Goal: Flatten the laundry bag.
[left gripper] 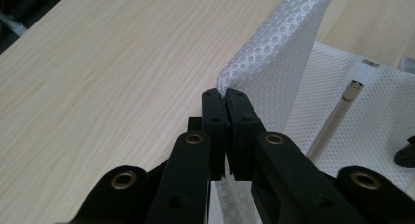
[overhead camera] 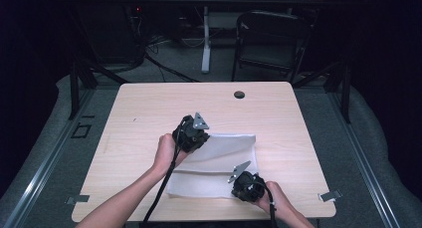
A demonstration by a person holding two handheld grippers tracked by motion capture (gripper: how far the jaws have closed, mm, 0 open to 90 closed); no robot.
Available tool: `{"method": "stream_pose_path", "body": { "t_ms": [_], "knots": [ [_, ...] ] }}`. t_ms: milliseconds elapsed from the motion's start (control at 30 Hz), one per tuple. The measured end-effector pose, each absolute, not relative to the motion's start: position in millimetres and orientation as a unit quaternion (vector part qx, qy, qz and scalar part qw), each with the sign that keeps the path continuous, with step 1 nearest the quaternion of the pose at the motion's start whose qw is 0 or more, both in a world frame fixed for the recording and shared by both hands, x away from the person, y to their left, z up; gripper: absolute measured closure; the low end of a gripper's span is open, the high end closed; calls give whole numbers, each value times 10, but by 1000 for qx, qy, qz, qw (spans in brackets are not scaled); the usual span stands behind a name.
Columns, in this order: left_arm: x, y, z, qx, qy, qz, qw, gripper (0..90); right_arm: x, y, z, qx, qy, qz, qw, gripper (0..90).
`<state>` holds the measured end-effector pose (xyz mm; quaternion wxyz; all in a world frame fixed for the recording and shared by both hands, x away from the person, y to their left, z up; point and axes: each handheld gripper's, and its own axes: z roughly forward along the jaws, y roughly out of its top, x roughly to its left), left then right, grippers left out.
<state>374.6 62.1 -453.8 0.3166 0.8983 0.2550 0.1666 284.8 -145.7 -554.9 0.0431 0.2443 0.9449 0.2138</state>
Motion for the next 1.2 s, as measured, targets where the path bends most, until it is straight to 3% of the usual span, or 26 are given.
{"method": "stream_pose_path", "body": {
  "t_ms": [1200],
  "knots": [
    [4215,518,-4369,884,288,239,280,878,2817,-1514,-5515,226,953,202,6,900]
  ]
}}
